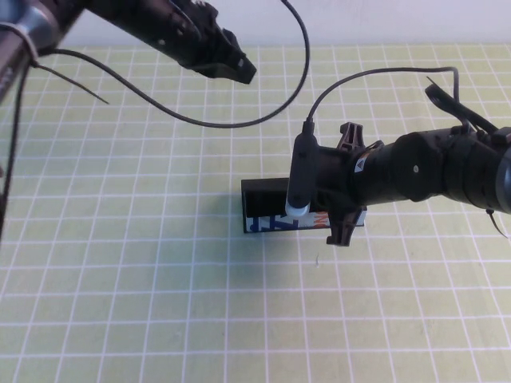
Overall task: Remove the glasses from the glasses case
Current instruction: Pick up the glasses from the glasses case
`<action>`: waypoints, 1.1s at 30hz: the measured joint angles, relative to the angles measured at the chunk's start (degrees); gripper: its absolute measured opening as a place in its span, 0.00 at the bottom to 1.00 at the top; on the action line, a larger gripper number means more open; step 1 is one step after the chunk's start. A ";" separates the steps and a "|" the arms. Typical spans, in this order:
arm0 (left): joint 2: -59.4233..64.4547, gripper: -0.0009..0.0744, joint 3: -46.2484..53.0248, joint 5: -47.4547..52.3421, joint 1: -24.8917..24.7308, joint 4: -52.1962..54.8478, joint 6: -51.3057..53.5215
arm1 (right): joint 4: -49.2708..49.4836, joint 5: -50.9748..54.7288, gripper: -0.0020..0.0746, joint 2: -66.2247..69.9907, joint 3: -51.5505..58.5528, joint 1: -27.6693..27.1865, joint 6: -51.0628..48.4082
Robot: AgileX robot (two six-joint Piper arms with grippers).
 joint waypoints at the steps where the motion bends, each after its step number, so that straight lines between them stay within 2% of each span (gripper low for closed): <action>1: -2.57 0.01 2.36 0.00 0.33 0.11 0.98 | 0.01 -0.12 0.04 0.00 0.00 0.00 0.00; 4: -9.81 0.01 12.27 -0.15 0.48 -0.82 5.18 | 0.93 -0.12 0.04 0.00 0.00 0.00 0.00; 8: -18.61 0.01 32.98 -6.35 -0.17 -7.76 14.58 | 1.78 -0.20 0.04 0.00 0.00 -0.12 0.13; 11: -23.69 0.01 48.49 -13.89 -0.21 -17.37 29.48 | 2.40 -0.33 0.04 0.00 0.00 -0.12 0.13; 14: -26.13 0.01 61.77 -19.23 -0.21 -31.77 47.62 | 2.66 -0.33 0.04 0.00 0.00 -0.12 0.13; 17: -26.54 0.01 71.08 -22.93 -0.21 -43.68 61.44 | 2.79 -0.33 0.04 0.00 0.00 -0.12 0.13; 23: -24.01 0.01 75.49 -26.02 -0.21 -55.02 76.62 | 3.20 -0.36 0.04 0.00 0.00 -0.12 0.13; 33: -15.11 0.01 72.71 -24.51 -0.21 -57.80 82.92 | 5.70 -0.89 0.04 0.00 0.00 -0.22 0.13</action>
